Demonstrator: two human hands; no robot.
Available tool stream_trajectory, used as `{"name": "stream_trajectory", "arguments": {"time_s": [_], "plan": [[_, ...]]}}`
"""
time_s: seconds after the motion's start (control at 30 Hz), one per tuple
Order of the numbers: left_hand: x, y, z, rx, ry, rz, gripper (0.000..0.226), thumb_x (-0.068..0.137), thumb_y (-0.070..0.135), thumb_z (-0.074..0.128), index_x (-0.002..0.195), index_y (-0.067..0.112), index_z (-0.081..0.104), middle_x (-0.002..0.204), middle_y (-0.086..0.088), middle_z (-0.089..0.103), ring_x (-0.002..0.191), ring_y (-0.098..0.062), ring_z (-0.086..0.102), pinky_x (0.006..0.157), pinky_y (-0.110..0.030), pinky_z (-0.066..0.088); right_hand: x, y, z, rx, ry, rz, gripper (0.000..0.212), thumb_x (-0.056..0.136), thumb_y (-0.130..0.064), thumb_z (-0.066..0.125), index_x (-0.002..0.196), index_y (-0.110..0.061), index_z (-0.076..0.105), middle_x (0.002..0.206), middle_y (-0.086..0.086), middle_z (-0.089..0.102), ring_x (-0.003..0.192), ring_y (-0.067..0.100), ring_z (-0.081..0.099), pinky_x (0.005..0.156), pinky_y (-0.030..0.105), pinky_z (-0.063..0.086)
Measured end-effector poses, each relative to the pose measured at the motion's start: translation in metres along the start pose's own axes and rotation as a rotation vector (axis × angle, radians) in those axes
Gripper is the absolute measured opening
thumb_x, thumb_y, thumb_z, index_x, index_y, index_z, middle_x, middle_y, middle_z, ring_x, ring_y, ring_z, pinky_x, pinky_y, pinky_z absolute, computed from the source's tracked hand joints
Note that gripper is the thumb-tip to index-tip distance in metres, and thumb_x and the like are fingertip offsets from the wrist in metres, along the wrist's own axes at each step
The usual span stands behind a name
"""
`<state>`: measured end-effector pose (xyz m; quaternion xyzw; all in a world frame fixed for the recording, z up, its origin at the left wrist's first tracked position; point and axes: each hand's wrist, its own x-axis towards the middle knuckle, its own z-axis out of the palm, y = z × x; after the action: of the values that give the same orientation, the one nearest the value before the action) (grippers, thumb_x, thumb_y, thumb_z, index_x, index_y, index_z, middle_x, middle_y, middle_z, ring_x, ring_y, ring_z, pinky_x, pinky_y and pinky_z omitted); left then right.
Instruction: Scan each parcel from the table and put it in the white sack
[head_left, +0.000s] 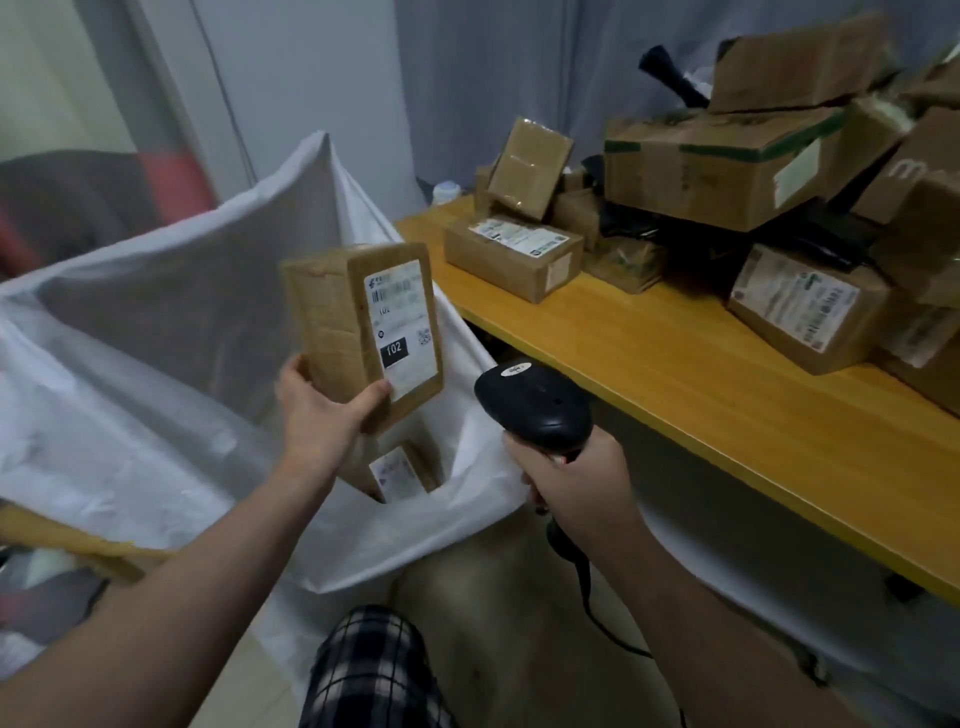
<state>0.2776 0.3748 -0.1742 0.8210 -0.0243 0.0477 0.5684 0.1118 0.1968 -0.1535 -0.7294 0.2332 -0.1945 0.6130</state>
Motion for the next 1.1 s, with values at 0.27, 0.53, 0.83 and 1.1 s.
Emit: {"name": "stream_trajectory", "arguments": {"time_s": [0.27,0.53,0.83,1.1], "plan": [[0.049,-0.047,0.035,0.554,0.137,-0.293,0.097,0.063,0.043,0.085,0.137,0.008,0.033,0.137,-0.016,0.038,0.128,-0.036,0.037,0.105,-0.051,0.034,0.074,0.027,0.018,-0.178,-0.187,0.124,0.025,0.077,-0.032,0.078,0.073,-0.012,0.064,0.065,0.005,0.066,0.053,0.007,0.061,0.059,0.026,0.051],[0.064,-0.08,0.057,0.909,-0.011,-0.287,0.088,0.07,0.052,0.076,0.132,0.007,0.033,0.133,-0.017,0.038,0.126,-0.037,0.037,0.102,-0.045,0.033,0.111,0.037,0.033,-0.249,-0.315,0.11,0.023,0.079,-0.033,0.076,0.081,-0.014,0.063,0.062,0.001,0.064,0.056,0.012,0.064,0.064,0.031,0.055],[0.033,-0.135,0.026,1.459,-0.625,-0.591,0.036,0.094,0.024,0.051,0.13,0.019,0.056,0.133,-0.002,0.055,0.125,-0.026,0.049,0.096,-0.039,0.036,0.124,0.062,0.058,-0.204,-0.355,0.149,0.021,0.085,-0.026,0.071,0.077,-0.009,0.062,0.064,0.007,0.063,0.058,0.02,0.061,0.062,0.034,0.053],[0.011,-0.124,0.031,1.291,-0.594,-0.407,0.037,0.099,0.022,0.041,0.133,0.013,0.053,0.132,-0.008,0.053,0.121,-0.025,0.052,0.097,-0.031,0.042,0.118,0.075,0.072,-0.251,-0.413,0.167,0.021,0.082,-0.029,0.074,0.07,-0.016,0.062,0.059,0.002,0.064,0.054,0.013,0.062,0.062,0.033,0.055]]}}
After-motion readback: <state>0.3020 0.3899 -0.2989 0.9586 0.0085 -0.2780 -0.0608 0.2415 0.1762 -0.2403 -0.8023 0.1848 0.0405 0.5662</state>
